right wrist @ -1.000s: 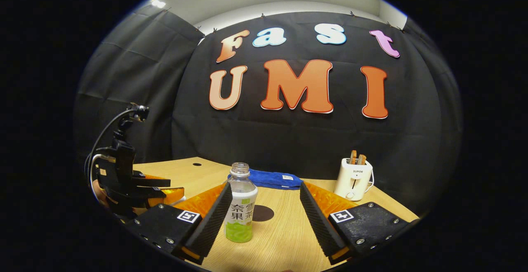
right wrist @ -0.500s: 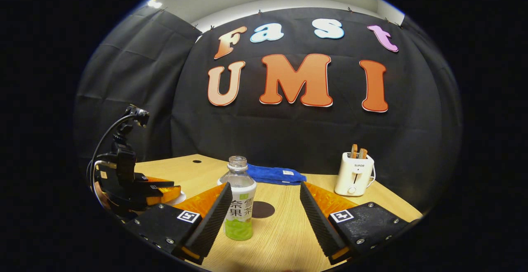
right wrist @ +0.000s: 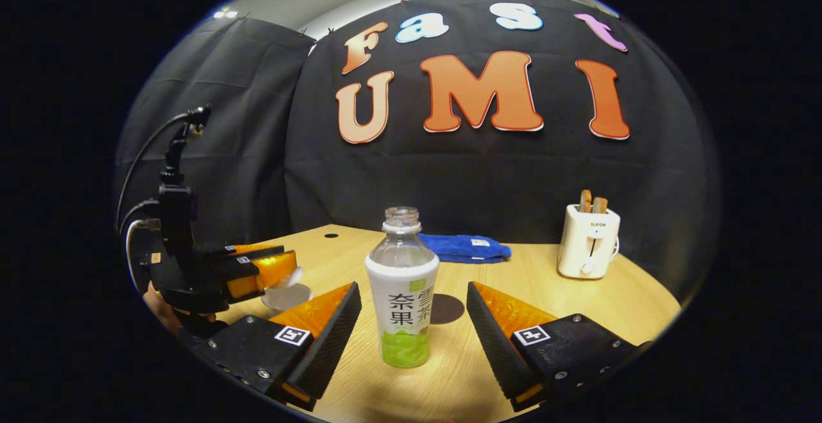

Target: Open the teacup lid with one hand, grasp the water bottle and pour water into the teacup with the other hand; after pouring, place the water bottle on the coaster and then close the teacup lid.

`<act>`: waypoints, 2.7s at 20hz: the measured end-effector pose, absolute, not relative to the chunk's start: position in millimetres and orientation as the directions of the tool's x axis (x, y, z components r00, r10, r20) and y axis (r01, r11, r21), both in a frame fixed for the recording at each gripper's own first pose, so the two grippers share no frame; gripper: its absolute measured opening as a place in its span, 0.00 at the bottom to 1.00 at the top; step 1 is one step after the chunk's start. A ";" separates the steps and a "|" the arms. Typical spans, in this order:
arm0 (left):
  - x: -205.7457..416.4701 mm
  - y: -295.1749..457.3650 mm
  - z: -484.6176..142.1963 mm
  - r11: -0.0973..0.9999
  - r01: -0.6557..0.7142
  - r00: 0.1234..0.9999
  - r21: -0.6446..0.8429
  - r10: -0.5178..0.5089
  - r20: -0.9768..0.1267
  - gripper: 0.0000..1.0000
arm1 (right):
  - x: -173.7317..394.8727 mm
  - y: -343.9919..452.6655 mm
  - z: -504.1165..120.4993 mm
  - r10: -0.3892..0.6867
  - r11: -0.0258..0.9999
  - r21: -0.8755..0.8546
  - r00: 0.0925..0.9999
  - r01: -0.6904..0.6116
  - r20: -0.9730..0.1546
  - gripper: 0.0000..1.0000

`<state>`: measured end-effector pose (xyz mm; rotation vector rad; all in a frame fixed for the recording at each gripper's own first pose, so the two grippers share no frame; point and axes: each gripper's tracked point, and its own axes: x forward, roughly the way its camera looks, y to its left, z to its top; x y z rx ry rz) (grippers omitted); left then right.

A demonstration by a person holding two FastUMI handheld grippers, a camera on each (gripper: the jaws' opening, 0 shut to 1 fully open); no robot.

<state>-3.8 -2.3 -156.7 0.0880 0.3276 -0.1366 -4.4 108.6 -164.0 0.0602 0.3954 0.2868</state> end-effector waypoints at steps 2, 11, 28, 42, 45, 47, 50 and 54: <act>-2.8 7.1 -147.6 0.990 0.124 0.948 0.059 -0.101 -0.303 0.34 | -1.5 114.4 -179.6 0.291 0.957 0.117 0.863 -0.266 -0.413 0.99; -13.7 50.7 -158.1 0.997 0.051 0.948 0.055 -0.031 -0.315 0.34 | 3.4 125.3 -221.0 0.244 0.970 0.114 0.825 -0.216 -0.510 0.67; -20.7 113.8 -157.6 0.996 -0.043 0.944 0.082 0.067 -0.323 0.31 | 40.2 127.9 -197.3 0.116 0.833 -0.438 0.880 -0.339 -0.461 0.64; -29.1 136.4 -164.0 0.994 -0.080 0.939 0.079 0.101 -0.328 0.34 | 43.9 135.2 -196.9 0.073 0.426 -0.833 0.932 -0.352 -0.356 0.63; -30.4 139.0 -164.8 0.993 -0.083 0.939 0.084 0.106 -0.326 0.34 | 43.8 140.9 -198.7 0.087 0.342 -0.877 0.940 -0.339 -0.329 0.63; -30.1 142.8 -166.7 0.992 -0.088 0.939 0.087 0.112 -0.327 0.34 | 45.5 143.6 -197.8 0.093 0.304 -0.895 0.945 -0.327 -0.313 0.63; -32.2 147.3 -167.8 0.992 -0.090 0.938 0.089 0.115 -0.326 0.34 | 45.0 148.4 -199.3 0.102 0.209 -0.930 0.953 -0.301 -0.285 0.63; -32.9 151.1 -168.9 0.992 -0.090 0.938 0.090 0.115 -0.328 0.34 | 42.4 155.5 -195.0 0.128 0.078 -0.968 0.965 -0.241 -0.230 0.63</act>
